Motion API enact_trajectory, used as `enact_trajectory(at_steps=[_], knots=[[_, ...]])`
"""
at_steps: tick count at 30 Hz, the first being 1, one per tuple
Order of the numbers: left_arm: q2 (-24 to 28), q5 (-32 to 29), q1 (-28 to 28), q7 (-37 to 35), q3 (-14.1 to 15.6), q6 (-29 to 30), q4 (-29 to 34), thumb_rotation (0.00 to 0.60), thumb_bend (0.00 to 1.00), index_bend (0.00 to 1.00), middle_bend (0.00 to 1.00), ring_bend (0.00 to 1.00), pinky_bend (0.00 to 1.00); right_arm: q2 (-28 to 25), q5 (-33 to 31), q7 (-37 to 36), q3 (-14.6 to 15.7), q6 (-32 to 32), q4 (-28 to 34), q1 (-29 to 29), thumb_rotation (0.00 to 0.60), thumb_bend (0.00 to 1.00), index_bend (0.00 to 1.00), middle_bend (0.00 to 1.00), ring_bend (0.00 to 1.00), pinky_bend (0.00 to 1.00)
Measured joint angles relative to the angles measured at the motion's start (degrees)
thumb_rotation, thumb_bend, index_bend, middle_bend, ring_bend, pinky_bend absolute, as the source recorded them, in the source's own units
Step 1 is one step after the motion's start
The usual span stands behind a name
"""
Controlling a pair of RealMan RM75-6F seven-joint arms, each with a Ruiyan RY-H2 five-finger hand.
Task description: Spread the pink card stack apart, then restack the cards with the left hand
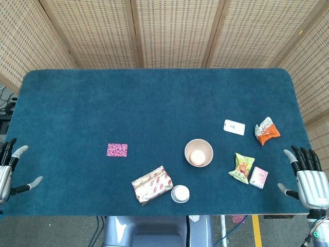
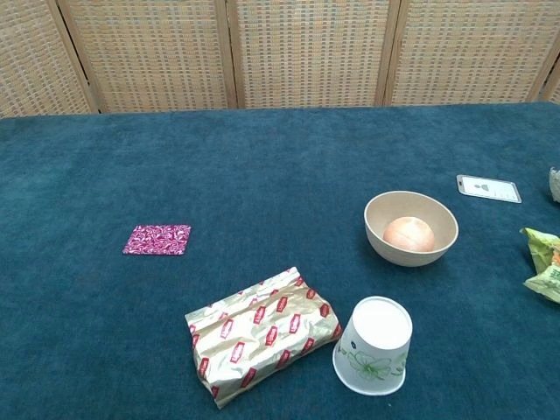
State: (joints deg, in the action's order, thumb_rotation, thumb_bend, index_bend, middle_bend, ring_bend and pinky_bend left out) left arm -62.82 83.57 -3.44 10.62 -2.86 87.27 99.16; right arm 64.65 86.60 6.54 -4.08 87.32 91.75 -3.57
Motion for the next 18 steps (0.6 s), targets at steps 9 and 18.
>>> enact_trajectory(at_steps=[9,18], knots=[[-0.05,0.23,0.21,-0.09,0.17,0.17,-0.15,0.385,0.05,0.16,0.00,0.00,0.00,0.03,0.63,-0.81,0.30,0.96,-0.64,0.59,0.600,0.10,0.12,0.08,0.00,0.00],[0.53,-0.20,-0.25,1.02,-0.17,-0.54,0.44,0.385,0.05,0.17,0.00,0.00,0.00,-0.12,1.18,-1.69,0.36,1.92,-1.24,1.10,0.600,0.10,0.13,0.08,0.00,0.00]])
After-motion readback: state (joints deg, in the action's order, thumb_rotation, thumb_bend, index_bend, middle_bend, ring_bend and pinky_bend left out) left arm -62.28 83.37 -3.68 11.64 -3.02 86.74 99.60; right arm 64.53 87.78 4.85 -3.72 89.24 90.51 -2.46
